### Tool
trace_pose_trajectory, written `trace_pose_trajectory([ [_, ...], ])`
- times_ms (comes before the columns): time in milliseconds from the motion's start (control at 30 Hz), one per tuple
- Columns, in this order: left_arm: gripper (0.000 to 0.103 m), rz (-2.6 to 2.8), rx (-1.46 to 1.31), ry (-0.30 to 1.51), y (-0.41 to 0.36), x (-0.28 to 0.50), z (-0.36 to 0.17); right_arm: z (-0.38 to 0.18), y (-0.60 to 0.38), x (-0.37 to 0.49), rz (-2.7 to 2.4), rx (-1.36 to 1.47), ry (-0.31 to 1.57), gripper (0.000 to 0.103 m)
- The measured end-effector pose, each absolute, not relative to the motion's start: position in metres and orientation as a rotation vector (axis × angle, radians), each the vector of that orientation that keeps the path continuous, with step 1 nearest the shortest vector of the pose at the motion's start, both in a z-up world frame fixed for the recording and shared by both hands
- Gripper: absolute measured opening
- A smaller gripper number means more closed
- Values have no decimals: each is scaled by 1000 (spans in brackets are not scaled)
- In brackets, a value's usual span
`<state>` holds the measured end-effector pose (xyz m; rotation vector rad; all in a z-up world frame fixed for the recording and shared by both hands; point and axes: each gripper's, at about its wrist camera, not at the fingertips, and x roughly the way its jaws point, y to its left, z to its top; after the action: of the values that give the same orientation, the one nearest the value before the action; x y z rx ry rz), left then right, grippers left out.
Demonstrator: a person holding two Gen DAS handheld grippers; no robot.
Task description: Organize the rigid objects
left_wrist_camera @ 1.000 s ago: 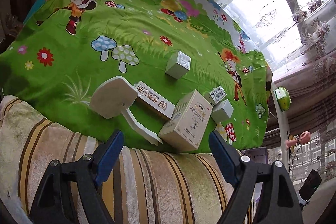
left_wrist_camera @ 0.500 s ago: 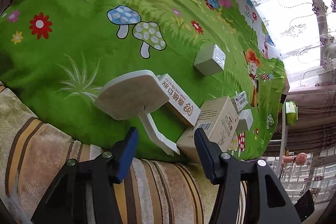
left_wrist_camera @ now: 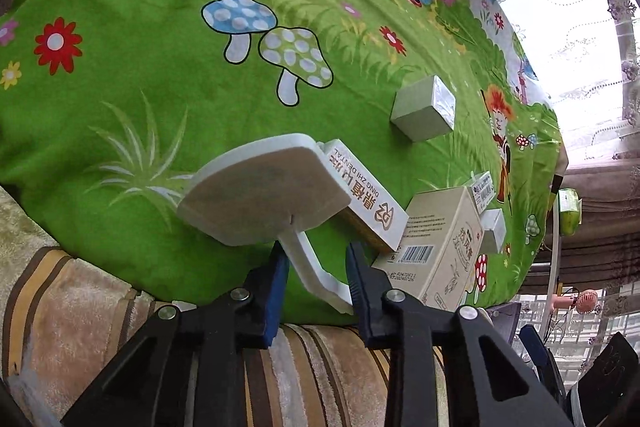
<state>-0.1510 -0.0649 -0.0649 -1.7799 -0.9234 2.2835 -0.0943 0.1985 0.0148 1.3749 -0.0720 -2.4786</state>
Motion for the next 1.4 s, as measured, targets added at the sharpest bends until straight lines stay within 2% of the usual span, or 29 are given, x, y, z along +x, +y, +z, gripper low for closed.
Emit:
trace_pose_trajectory([
  [67,21,2280,-1772,-930,-65,-151,-66,12,187,-102,-2452,1396,-90,103],
  [167,18,2289,-1743,-936,-65,-148,-64,7,171,-113,-2425,1426,-97,103],
  [500,13,2369,-1605,-960,-71,-130,-49,-17,146,-149,-2360,1595,-305,103],
  [933,13,2490,-1477,-945,-76,-114,-36,-37,118,-173,-2411,1723,-227,102],
  [1000,13,2497,-1473,-944,-77,-114,-36,-41,115,-175,-2412,1735,-193,93],
  [1033,13,2499,-1471,-943,-77,-114,-36,-43,114,-175,-2410,1750,-178,80],
  [1067,13,2500,-1468,-941,-77,-113,-35,-46,114,-175,-2401,1761,-179,74],
  [1267,12,2516,-1429,-928,-75,-109,-30,-40,124,-169,-2428,1718,-207,58],
  [1400,11,2524,-1399,-917,-73,-106,-24,-33,132,-160,-2432,1664,-249,55],
])
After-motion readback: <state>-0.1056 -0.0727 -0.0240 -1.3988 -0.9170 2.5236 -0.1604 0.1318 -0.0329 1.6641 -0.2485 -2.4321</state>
